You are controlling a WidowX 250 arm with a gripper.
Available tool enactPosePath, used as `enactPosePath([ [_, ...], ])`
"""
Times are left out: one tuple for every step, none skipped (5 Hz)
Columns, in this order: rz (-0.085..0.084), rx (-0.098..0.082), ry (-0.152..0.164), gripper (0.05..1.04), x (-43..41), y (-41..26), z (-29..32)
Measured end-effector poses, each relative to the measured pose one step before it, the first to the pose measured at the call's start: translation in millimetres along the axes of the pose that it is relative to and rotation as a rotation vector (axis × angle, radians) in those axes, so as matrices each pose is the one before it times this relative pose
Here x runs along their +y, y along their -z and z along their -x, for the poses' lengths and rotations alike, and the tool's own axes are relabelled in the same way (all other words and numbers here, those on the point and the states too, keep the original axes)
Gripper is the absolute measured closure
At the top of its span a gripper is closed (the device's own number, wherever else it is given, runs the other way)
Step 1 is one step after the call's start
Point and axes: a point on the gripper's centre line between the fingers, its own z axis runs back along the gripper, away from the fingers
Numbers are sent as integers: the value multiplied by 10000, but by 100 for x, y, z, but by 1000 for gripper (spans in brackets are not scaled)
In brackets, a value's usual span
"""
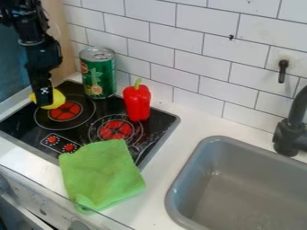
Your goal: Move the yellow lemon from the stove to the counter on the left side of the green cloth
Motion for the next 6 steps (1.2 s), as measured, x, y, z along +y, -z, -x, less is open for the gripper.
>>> enactPosePath([
  [296,127,112,144,234,358,-136],
  [213,-280,21,289,-312,-177,-446],
  [-60,-521,-533,292,-945,-1626,-324],
  [-150,-183,-561,292,-3630,-1749,250],
  [-320,206,-594,292,-3202,-1563,895],
  [297,959,-892,292,-1485,607,2121],
])
